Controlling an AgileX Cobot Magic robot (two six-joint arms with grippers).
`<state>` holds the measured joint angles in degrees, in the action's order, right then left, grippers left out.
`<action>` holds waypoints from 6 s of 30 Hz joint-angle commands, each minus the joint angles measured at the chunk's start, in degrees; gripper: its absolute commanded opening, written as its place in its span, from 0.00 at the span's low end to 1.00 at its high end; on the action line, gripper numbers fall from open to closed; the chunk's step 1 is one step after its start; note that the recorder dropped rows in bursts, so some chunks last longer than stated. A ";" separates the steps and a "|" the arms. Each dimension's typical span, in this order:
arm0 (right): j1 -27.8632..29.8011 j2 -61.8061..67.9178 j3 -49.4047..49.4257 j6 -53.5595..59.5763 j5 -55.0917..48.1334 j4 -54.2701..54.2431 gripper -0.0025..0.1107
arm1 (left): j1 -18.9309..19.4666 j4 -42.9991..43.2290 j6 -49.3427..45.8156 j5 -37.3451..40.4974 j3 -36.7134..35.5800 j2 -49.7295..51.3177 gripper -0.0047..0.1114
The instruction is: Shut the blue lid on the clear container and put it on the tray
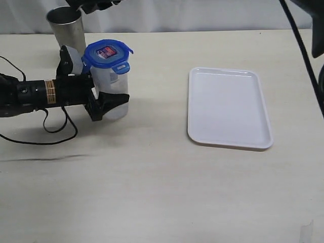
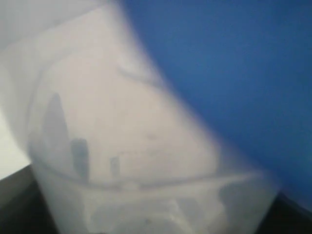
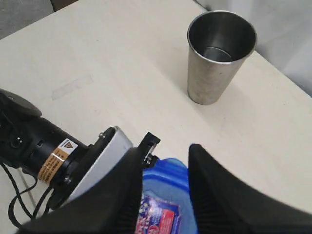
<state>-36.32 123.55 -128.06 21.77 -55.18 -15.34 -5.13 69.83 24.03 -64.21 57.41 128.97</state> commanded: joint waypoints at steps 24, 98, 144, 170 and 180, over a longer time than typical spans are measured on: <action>4.82 -1.25 5.23 -14.95 -14.79 -0.89 0.36 | 0.76 11.94 -3.68 -5.75 0.00 -1.16 0.04; 4.91 -0.45 29.55 10.46 -8.50 -36.65 0.30 | -0.37 9.15 -3.04 -5.75 0.00 -1.16 0.04; 6.94 -10.28 30.47 15.93 4.03 -24.10 0.70 | -0.37 9.13 -1.27 -5.75 0.00 -1.16 0.04; 5.72 -19.57 28.18 30.22 -4.01 -17.89 0.54 | -0.37 8.68 -1.27 -5.75 0.00 -1.16 0.04; -6.21 -18.30 28.42 23.87 -6.41 10.41 0.51 | -0.37 8.49 -1.27 -5.75 0.00 -1.16 0.04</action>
<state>-40.18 104.57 -99.68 48.73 -61.47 -13.87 -5.39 79.60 22.43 -67.97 57.19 128.02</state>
